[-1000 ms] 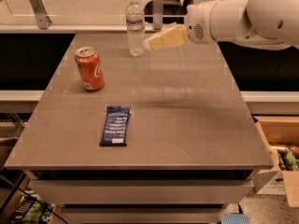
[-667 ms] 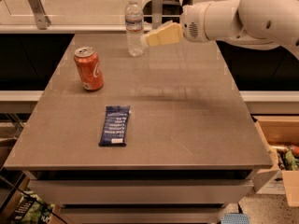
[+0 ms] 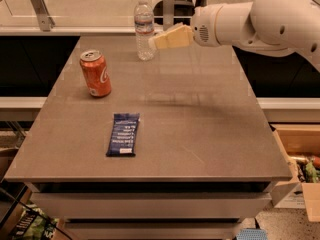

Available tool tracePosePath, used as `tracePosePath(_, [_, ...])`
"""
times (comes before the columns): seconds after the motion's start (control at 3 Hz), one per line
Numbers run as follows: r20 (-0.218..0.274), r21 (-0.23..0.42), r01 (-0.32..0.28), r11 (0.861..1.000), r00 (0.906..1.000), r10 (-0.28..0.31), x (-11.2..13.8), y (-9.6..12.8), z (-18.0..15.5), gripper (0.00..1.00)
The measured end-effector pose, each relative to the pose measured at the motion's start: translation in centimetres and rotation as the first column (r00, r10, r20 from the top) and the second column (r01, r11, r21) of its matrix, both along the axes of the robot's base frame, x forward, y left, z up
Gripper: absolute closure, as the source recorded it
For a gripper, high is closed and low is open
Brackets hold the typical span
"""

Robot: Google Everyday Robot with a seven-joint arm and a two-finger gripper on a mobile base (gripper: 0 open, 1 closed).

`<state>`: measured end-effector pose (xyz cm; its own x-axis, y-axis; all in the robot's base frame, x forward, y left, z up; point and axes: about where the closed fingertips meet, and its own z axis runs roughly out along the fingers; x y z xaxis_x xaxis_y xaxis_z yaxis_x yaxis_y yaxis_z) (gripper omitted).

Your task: Knock water bottle over

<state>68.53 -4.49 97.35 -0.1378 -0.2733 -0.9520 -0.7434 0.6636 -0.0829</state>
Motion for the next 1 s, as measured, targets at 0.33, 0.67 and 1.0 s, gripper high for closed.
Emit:
tracePosePath(0.33, [0.014,0.047,0.018,0.999,0.9997,-0.018,1.4,0.3,-0.9,0.00])
tracePosePath(0.67, [0.033,0.099,0.024,0.995,0.9991,-0.027,2.9,1.0,-2.1,0.00])
tracePosePath(1.0, [0.038,0.130,0.020,0.991,0.9990,-0.025,4.6,1.9,-3.1,0.00])
